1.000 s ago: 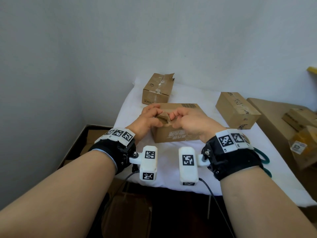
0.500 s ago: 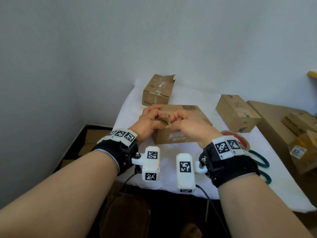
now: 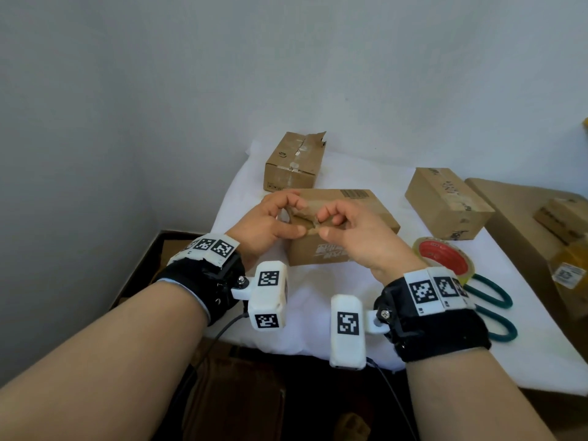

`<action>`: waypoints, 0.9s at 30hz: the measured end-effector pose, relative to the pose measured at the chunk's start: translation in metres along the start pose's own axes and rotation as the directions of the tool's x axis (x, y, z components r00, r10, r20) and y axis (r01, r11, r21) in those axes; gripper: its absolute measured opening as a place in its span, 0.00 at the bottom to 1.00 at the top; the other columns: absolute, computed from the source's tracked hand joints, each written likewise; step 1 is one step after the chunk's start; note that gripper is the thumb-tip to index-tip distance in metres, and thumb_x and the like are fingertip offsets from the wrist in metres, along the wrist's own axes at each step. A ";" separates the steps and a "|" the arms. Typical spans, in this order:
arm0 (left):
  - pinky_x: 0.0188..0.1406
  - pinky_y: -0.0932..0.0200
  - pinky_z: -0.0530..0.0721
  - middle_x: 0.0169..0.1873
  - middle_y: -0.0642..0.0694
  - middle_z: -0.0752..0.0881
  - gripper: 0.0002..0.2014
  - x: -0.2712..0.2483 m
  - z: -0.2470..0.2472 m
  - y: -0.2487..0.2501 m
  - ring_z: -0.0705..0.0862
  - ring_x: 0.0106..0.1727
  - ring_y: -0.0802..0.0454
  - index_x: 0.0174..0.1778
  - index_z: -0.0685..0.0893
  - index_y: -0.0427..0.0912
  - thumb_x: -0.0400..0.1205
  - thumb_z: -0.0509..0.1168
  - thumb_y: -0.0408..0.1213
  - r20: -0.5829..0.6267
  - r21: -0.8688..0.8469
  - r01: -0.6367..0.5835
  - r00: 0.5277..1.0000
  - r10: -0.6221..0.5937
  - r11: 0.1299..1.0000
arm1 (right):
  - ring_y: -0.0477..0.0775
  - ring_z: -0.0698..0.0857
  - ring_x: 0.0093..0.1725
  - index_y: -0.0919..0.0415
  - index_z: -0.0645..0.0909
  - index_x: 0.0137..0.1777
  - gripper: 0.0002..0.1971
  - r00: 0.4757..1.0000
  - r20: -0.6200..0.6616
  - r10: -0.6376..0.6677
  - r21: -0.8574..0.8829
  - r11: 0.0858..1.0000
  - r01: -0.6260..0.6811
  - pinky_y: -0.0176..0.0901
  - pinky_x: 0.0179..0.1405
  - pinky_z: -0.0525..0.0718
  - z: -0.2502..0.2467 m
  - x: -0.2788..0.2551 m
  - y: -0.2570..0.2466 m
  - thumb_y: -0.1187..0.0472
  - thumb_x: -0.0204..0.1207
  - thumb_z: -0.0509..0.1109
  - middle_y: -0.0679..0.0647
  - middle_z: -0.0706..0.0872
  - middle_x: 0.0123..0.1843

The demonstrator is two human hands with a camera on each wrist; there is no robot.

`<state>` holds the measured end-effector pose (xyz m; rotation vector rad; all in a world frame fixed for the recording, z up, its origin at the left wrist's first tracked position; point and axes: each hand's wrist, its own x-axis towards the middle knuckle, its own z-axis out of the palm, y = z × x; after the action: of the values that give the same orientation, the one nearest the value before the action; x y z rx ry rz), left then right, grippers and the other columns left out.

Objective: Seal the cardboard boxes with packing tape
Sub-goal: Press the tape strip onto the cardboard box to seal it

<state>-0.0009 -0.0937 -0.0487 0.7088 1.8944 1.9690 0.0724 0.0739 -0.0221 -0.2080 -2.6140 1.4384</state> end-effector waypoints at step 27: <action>0.79 0.55 0.65 0.71 0.56 0.77 0.06 0.000 -0.008 -0.006 0.74 0.70 0.67 0.43 0.88 0.42 0.77 0.73 0.26 -0.019 0.154 -0.007 1.000 0.010 0.988 | 0.44 0.76 0.42 0.50 0.88 0.49 0.08 1.000 -0.011 0.024 -0.016 1.000 -0.024 0.39 0.48 0.79 -0.001 0.000 -0.002 0.66 0.81 0.74 0.45 0.77 0.44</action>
<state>-0.0062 -0.1000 -0.0547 0.7426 2.0753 1.8564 0.0721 0.0737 -0.0203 -0.2496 -2.6241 1.4193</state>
